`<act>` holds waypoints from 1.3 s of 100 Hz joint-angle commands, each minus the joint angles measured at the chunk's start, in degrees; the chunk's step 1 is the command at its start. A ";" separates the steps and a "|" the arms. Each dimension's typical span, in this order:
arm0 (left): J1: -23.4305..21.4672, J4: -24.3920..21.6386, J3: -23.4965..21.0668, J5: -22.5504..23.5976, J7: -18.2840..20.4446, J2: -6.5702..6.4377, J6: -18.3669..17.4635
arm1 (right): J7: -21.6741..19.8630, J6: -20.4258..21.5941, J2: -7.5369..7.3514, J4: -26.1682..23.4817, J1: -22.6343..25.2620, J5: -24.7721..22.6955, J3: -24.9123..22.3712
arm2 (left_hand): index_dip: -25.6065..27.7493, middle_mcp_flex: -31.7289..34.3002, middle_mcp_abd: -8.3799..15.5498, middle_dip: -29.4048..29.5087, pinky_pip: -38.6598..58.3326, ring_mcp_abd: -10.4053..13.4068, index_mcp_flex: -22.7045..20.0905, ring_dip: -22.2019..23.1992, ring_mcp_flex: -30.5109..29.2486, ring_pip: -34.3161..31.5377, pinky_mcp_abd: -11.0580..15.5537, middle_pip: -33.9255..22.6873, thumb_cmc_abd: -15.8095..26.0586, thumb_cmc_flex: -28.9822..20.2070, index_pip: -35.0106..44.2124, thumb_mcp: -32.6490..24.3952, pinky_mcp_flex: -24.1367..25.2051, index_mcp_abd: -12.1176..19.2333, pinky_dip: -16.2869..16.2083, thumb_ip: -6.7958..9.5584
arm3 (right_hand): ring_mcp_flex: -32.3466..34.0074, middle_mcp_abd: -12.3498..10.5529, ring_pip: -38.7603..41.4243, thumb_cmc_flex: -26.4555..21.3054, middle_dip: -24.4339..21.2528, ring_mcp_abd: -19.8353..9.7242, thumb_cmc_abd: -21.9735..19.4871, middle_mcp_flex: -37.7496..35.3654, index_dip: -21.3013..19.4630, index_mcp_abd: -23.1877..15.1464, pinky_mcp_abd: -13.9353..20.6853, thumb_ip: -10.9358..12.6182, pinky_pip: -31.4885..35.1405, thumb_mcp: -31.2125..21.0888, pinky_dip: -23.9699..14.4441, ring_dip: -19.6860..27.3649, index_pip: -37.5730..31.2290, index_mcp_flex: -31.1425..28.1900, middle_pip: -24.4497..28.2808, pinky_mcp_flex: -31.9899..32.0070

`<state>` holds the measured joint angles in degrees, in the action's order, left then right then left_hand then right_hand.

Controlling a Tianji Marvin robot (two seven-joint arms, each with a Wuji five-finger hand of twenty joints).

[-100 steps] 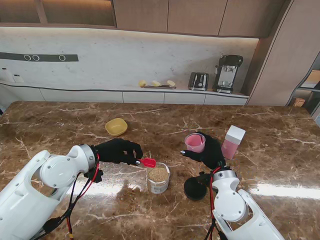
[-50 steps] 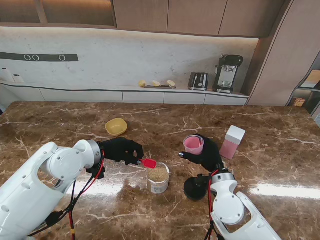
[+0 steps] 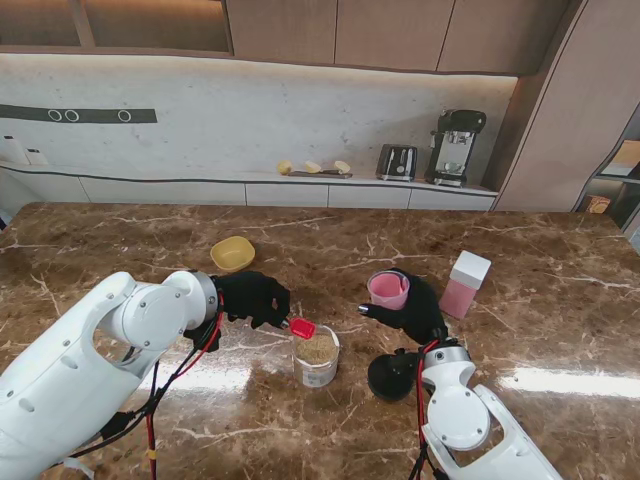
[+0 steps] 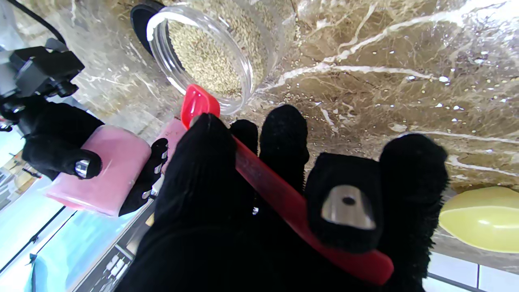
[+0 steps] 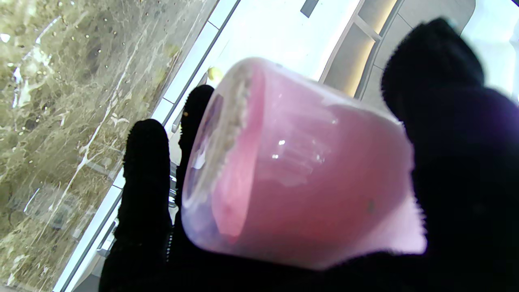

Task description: Measure grain into the airtight container

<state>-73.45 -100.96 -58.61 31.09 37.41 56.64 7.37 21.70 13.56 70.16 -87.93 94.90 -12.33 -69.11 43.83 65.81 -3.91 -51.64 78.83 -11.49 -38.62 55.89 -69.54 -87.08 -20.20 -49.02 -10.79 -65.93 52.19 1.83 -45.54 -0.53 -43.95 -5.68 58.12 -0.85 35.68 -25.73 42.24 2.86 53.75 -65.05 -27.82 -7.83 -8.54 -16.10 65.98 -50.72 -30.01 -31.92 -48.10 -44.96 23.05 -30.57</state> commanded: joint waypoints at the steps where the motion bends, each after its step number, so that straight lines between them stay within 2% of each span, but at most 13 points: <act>1: 0.72 -0.79 1.07 0.46 0.74 0.03 1.16 | -0.92 0.03 0.21 0.14 0.52 0.35 -0.16 | -0.51 3.92 -0.58 0.81 3.54 1.72 -2.82 -0.62 -3.10 -5.18 -1.62 -1.47 0.01 -2.41 3.07 -2.39 -2.52 0.02 0.91 2.10 | -0.47 -3.71 0.04 -8.68 -0.16 -3.29 -10.72 -1.36 -0.81 -10.03 0.48 0.47 -0.77 -11.41 0.38 -0.03 -4.63 -6.58 0.82 0.35; 17: 2.65 -0.84 3.61 1.54 2.24 -0.24 3.53 | -1.09 0.33 0.20 0.14 0.54 0.67 -0.26 | -0.93 4.72 -0.32 1.02 3.78 2.15 -3.44 -1.25 -3.15 -5.41 -1.25 -1.16 -0.59 -1.81 3.04 -3.10 -3.47 0.06 1.86 2.14 | -0.68 -3.74 -0.18 -8.64 -0.19 -3.32 -10.63 -1.13 -0.82 -10.11 0.47 0.40 -1.30 -11.68 0.39 0.03 -4.57 -6.52 0.66 0.72; 34: 3.78 -0.22 5.54 2.34 1.46 -0.04 4.63 | -1.30 0.56 0.17 0.06 0.61 0.89 -0.33 | -1.06 4.93 -0.15 0.92 4.31 2.32 -3.55 -1.61 -3.17 -5.68 -1.20 -1.18 -0.89 -1.20 3.03 -3.72 -3.86 0.07 2.27 2.06 | -0.83 -3.64 -0.44 -8.51 -0.15 -3.33 -10.62 -0.99 -0.84 -10.16 0.44 0.33 -1.85 -11.84 0.40 0.10 -4.53 -6.47 0.59 0.93; 35: 3.81 -0.20 5.63 2.48 1.34 -0.02 4.66 | -1.31 0.57 0.17 0.06 0.61 0.91 -0.33 | -1.35 5.03 0.06 0.61 5.42 2.40 -3.56 -3.12 -3.06 -6.31 -1.35 -1.08 -2.35 2.04 3.15 -9.75 -3.84 0.16 4.83 0.48 | -0.83 -3.67 -0.44 -8.53 -0.14 -3.32 -10.63 -1.00 -0.84 -10.16 0.44 0.33 -1.87 -11.86 0.39 0.10 -4.52 -6.46 0.60 0.93; 36: 3.83 -0.18 5.73 2.63 1.23 0.00 4.68 | -1.31 0.58 0.17 0.06 0.61 0.92 -0.32 | -1.26 5.06 -0.02 0.72 5.40 2.47 -3.61 -2.58 -3.11 -6.14 -1.33 -1.14 -3.65 5.06 3.11 -15.38 -3.93 0.09 4.67 -0.74 | -0.83 -3.69 -0.45 -8.51 -0.13 -3.32 -10.61 -1.01 -0.84 -10.14 0.44 0.32 -1.88 -11.85 0.39 0.10 -4.51 -6.45 0.60 0.93; 40: 3.92 -0.09 6.05 3.22 0.77 0.09 4.77 | -1.36 0.63 0.16 0.07 0.60 0.94 -0.31 | -1.24 5.31 0.17 0.80 5.51 2.81 -3.79 -2.14 -3.17 -6.09 -1.14 -1.24 -4.96 8.10 3.10 -20.67 -4.40 0.22 4.53 -1.95 | -0.82 -3.68 -0.48 -8.54 -0.14 -3.38 -10.60 -0.98 -0.84 -10.09 0.44 0.33 -1.93 -11.90 0.37 0.11 -4.50 -6.42 0.58 0.92; 81: 4.80 2.30 8.72 5.53 -2.44 0.72 4.72 | -2.18 0.63 0.15 -0.05 0.48 2.23 0.06 | -2.53 6.08 0.63 0.67 5.89 2.89 -4.44 -2.58 -3.19 -6.64 -0.93 -1.43 -5.75 9.15 2.72 -21.93 -5.16 0.41 4.76 -2.03 | -1.05 -3.70 -0.79 -8.25 -0.14 -3.33 -10.68 -0.64 -0.89 -10.03 0.38 0.23 -2.50 -12.04 0.19 0.11 -4.38 -6.21 0.43 1.14; 88: 4.94 2.70 9.08 5.15 -2.87 0.82 4.51 | -2.47 0.65 0.22 -0.13 0.47 3.29 0.15 | -4.10 6.67 0.93 0.52 6.39 2.54 -4.76 -3.45 -3.13 -7.07 -0.32 -1.22 -6.95 11.12 3.22 -25.27 -5.47 0.48 5.48 -2.46 | -1.10 -3.77 -0.83 -8.04 -0.15 -3.36 -10.82 -0.60 -0.91 -9.95 0.38 0.21 -2.55 -12.08 0.16 0.11 -4.38 -6.18 0.40 1.14; 99: 5.04 3.03 9.74 5.05 -3.74 0.99 4.71 | -3.02 0.96 0.36 -0.31 0.50 5.45 0.29 | -5.23 7.64 1.39 0.56 6.64 1.85 -5.71 -3.57 -3.14 -7.34 0.07 -1.17 -7.82 11.89 2.80 -26.38 -6.08 0.64 5.73 -2.39 | -1.25 -3.12 -0.90 -7.98 -0.15 -3.26 -10.77 -0.35 -0.93 -9.87 0.42 0.20 -2.76 -12.32 0.12 0.10 -4.34 -6.12 0.39 1.34; 102: 5.02 3.11 9.87 5.22 -4.05 1.06 4.67 | -3.08 0.99 0.36 -0.32 0.50 5.55 0.29 | -5.39 7.89 1.47 0.58 6.71 3.89 -5.86 -3.71 -3.21 -7.39 0.28 -1.14 -8.14 12.18 2.86 -26.82 -6.29 0.82 5.86 -2.37 | -1.26 -3.11 -0.90 -7.94 -0.15 -3.26 -10.76 -0.34 -0.92 -9.85 0.42 0.18 -2.78 -12.33 0.11 0.09 -4.32 -6.06 0.40 1.35; 104: 5.01 3.15 9.95 5.27 -4.22 1.09 4.68 | -3.10 1.02 0.36 -0.30 0.49 5.55 0.28 | -5.56 8.06 1.41 0.58 6.72 2.14 -5.95 -3.71 -3.13 -7.53 0.07 -1.09 -8.36 12.43 2.85 -27.21 -6.38 0.70 5.95 -2.39 | -1.26 -3.09 -0.89 -7.91 -0.16 -3.27 -10.77 -0.28 -0.94 -9.90 0.42 0.17 -2.79 -12.33 0.10 0.09 -4.32 -6.08 0.38 1.34; 109: 5.09 3.18 10.15 5.26 -4.33 1.11 4.69 | -3.21 1.16 0.33 -0.27 0.49 5.60 0.24 | -5.71 8.37 1.50 0.56 6.82 4.10 -6.09 -3.91 -3.21 -7.60 0.09 -1.06 -8.64 12.84 2.94 -27.90 -6.61 0.80 6.08 -2.49 | -1.34 -3.22 -0.94 -7.85 -0.20 -3.29 -10.79 -0.22 -0.95 -9.99 0.42 0.13 -2.83 -12.35 0.06 0.08 -4.28 -6.04 0.36 1.33; 130: 5.82 2.89 11.32 5.77 -4.52 1.19 5.12 | -3.33 1.55 0.37 -0.26 0.53 6.20 0.10 | -6.16 9.19 1.56 0.61 7.12 4.01 -6.68 -4.13 -3.24 -8.03 0.16 -0.94 -9.55 13.37 2.91 -29.12 -7.54 0.50 6.34 -2.43 | -1.51 -3.41 -1.03 -7.71 -0.23 -3.30 -10.87 -0.07 -0.97 -9.92 0.41 0.08 -3.06 -12.35 -0.01 0.08 -4.23 -5.97 0.37 1.52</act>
<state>-67.86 -97.99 -47.72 36.67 32.96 57.53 12.00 19.18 15.05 70.29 -88.15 94.96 -6.44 -68.95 38.14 70.44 -3.25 -51.03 81.91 -9.92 -43.05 52.10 -69.91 -89.01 -20.09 -49.06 -19.50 -53.17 52.77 -23.93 -50.83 -1.61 -38.26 -7.72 58.01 -0.94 34.96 -25.75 42.24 2.65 53.75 -64.67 -27.83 -7.83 -8.55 -16.10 63.74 -51.01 -30.01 -31.89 -48.10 -44.96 23.04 -29.45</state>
